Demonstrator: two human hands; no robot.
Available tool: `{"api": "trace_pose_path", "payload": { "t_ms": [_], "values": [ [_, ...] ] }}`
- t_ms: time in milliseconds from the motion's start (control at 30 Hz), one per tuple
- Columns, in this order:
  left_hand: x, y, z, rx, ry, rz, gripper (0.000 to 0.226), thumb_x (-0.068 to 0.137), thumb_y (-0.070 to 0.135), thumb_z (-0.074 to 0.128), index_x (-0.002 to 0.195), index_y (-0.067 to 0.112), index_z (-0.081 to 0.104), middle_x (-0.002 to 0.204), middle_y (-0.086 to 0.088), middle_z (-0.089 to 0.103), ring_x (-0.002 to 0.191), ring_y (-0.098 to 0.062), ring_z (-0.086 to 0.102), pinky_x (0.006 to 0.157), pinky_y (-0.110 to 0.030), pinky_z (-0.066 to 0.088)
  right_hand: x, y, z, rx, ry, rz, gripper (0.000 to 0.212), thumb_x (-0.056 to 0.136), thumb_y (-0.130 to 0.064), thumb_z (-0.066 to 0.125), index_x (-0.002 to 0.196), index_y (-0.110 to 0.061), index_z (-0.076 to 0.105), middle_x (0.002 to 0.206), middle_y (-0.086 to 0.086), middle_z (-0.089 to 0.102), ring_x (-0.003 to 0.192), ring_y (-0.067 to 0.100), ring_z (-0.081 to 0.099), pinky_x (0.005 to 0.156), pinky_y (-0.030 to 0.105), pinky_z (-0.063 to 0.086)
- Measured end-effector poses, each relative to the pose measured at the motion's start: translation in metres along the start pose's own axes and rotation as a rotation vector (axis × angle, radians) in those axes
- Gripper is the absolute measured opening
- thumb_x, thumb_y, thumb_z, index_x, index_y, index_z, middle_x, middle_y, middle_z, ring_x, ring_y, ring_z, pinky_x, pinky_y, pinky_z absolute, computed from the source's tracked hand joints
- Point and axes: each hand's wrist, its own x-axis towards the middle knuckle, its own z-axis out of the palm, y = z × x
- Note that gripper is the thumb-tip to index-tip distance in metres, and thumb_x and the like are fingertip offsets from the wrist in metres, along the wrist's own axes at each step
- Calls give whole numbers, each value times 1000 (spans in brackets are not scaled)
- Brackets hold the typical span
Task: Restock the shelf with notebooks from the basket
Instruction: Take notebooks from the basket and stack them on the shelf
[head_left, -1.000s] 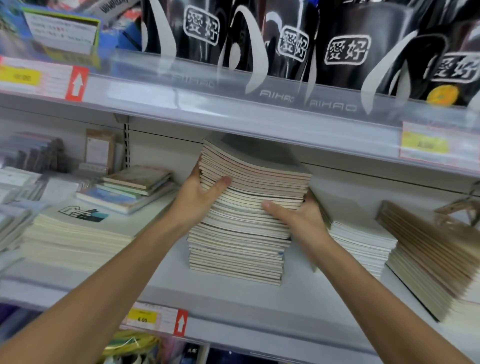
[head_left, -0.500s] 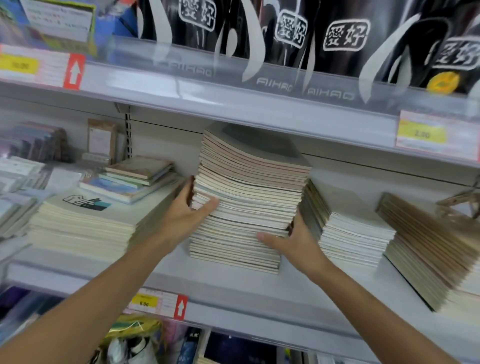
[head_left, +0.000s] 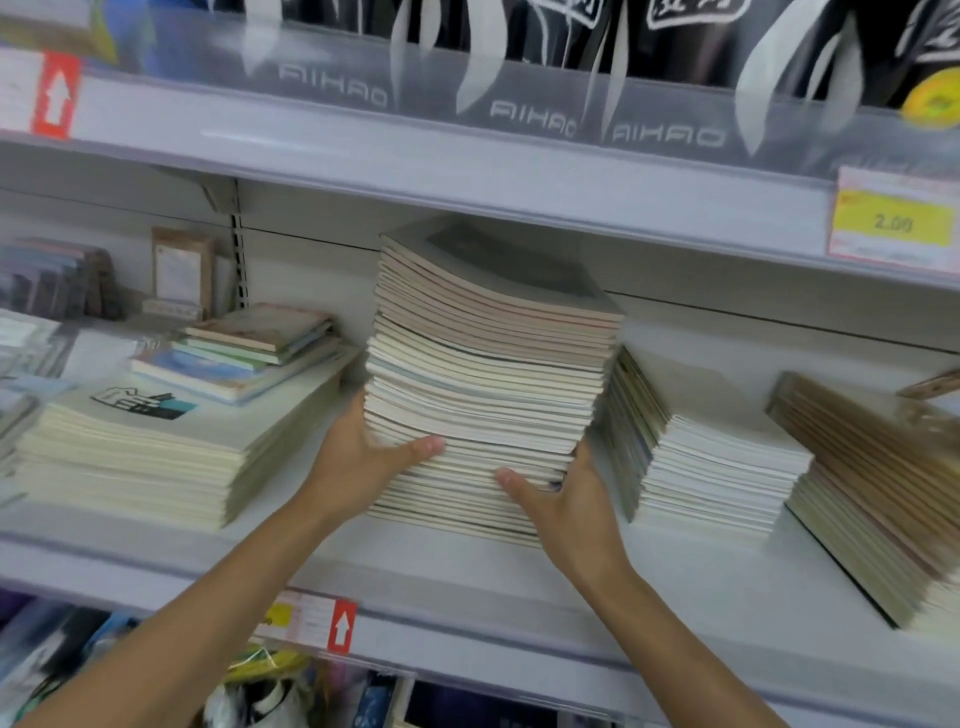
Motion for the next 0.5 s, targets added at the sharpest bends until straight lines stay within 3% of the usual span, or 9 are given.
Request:
{"api": "trace_pose_path", "payload": {
  "t_ms": [100,233,300,400,500],
  "values": [
    [2,1,-3,84,-30,-25,68,64,32,86,125,24,56,112,12,69,103,2,63,85,-14,48,3,-1,-3,-91,-27,-23,65,78,-30,78,133,-23,43,115,-21,60,104,-13,55,84,-2,38],
    [-3,10,-2,102,-6,-31,63,67,29,85,123,25,55,107,18,66,91,18,59,71,0,42,0,-6,-11,-60,-73,8,62,82,-29,75,134,-22,43,112,-29,58,99,-21,53,79,-4,37],
    [-6,15,1,65,18,-23,65,66,29,85,124,25,55,108,16,68,95,11,61,77,-6,46,-2,-9,-13,3,-44,19,53,85,-28,72,132,-22,49,112,-25,62,100,-19,56,78,-2,38],
    [-6,19,7,34,81,8,68,62,34,85,123,22,56,110,11,69,100,1,64,87,-20,51,-2,-13,-9,40,55,14,37,87,-27,69,120,-14,60,92,-21,66,85,-16,59,70,0,40],
    [-7,18,12,49,109,30,64,67,29,85,122,23,54,109,16,68,99,7,62,85,-15,50,-4,-11,-1,90,108,18,33,88,-28,68,119,-16,62,97,-16,70,90,-10,62,74,3,44]
  ]
}}
